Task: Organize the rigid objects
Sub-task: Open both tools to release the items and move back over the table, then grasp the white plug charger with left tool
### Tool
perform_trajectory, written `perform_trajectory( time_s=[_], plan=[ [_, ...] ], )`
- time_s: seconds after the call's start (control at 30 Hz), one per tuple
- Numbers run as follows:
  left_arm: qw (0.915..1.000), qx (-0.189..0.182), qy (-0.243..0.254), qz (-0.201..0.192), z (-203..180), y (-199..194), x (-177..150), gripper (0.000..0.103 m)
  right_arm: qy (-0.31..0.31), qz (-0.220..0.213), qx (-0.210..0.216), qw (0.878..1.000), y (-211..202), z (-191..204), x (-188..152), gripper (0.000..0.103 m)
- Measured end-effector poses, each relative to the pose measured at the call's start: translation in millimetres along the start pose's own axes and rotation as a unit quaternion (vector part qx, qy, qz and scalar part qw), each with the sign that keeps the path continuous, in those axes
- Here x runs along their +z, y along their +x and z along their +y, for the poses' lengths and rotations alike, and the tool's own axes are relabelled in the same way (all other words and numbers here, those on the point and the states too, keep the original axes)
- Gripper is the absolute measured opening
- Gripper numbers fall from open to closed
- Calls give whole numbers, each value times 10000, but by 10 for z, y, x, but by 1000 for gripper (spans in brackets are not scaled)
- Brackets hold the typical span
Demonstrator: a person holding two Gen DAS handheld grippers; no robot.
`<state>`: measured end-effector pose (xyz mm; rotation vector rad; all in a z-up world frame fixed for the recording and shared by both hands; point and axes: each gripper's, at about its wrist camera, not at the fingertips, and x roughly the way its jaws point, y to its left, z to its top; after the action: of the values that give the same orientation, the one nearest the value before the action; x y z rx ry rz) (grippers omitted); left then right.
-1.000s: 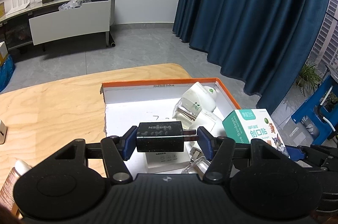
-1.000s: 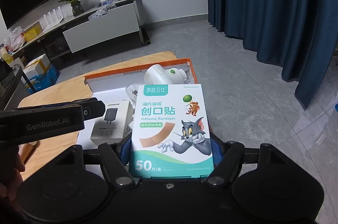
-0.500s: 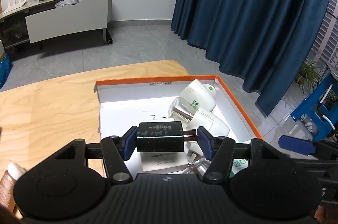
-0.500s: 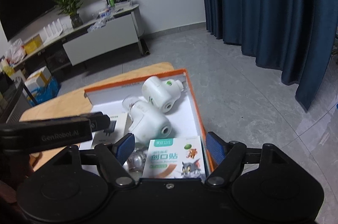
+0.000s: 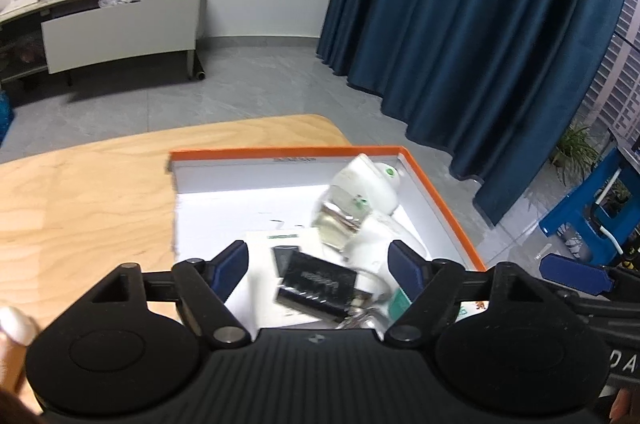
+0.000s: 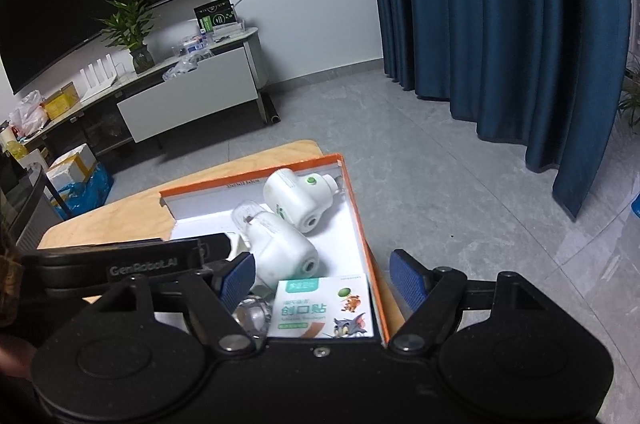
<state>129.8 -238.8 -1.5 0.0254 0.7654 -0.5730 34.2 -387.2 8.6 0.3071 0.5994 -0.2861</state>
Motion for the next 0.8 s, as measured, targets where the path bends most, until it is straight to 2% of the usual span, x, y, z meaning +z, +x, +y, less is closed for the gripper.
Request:
perform_trajectory(
  time_s=[0.3,0.4,0.53,0.63,0.73,0.8],
  plan=[
    [9993,335,-151,-99,362,-413,-121,88,-368,124,294,9988,-85,351,-29,88],
    [9987,425,-275,-110,561,-548,-207,89,-499,190,413,9977,-97,503,-49,88],
    [9956,743,-550,-160,924,-732,-341,90,-679,370,754,9942,-80,773,-102,88],
    [9895,1086,-940,-181,1279,-844,-423,91,-861,523,1002,9899,-47,1027,-162,88],
    [9799,1396,-1408,-210,1640,-943,-480,91,-1081,663,1180,9849,-3,1289,-234,88],
    [9743,1615,-1551,-238,1808,-985,-497,91,-1220,730,1283,9815,14,1442,-291,88]
  ],
)
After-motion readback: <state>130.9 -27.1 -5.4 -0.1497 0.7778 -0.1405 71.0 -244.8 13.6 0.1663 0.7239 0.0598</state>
